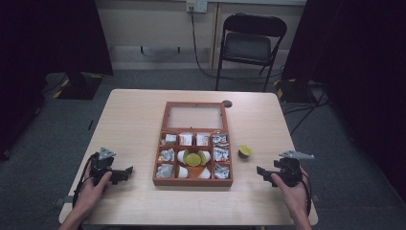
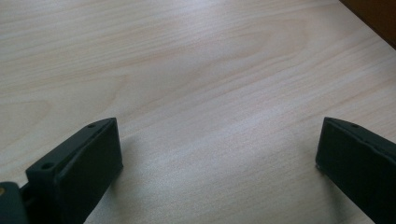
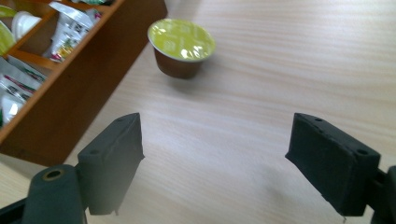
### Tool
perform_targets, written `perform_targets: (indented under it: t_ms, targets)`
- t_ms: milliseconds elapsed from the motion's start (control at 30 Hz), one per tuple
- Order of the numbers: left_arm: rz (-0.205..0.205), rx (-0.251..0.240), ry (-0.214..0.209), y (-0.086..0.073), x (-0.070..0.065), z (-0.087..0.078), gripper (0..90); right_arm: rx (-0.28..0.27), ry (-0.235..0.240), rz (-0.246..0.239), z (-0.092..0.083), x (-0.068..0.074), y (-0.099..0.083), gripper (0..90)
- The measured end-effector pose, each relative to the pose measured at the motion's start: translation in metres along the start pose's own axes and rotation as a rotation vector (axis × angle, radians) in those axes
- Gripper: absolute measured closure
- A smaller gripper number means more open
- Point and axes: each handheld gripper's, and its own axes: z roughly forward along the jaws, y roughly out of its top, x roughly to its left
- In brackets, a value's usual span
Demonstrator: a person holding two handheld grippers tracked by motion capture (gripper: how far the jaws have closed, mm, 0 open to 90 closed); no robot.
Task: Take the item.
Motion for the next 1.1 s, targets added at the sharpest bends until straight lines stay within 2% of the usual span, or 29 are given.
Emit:
perform_targets:
  t_ms: [400,467,600,667,733,900,967,1100]
  targets:
    - [-0.002,-0.001,0.0,0.0,0.0,0.0,0.0,0.028,-0.068,0.05,-0.003,-0.019,-0.02,17.0]
    - [-0.001,0.001,-0.001,0.0,0.0,0.0,0.0,0.038,-0.091,0.052,-0.002,-0.021,-0.022,17.1]
    - [0.004,0.002,-0.001,0.0,0.0,0.0,0.0,0.056,-0.171,0.021,0.001,-0.023,-0.027,18.0]
    - [0.003,0.002,0.0,0.0,0.0,0.0,0.0,0.058,-0.167,0.04,0.002,-0.023,-0.029,17.9]
    - [0.001,0.0,0.0,0.0,0.0,0.0,0.0,0.075,-0.186,0.034,0.004,-0.023,-0.03,17.7]
    - [0.002,0.0,0.001,0.0,0.0,0.0,0.0,0.046,-0.222,0.025,0.004,-0.024,-0.035,17.1]
    - [0.002,0.001,0.001,0.0,0.0,-0.001,0.0,0.036,-0.241,0.005,0.006,-0.024,-0.037,15.6]
    - [0.003,0.0,0.003,-0.001,0.0,-0.001,0.0,0.003,-0.251,0.009,0.007,-0.022,-0.041,13.3]
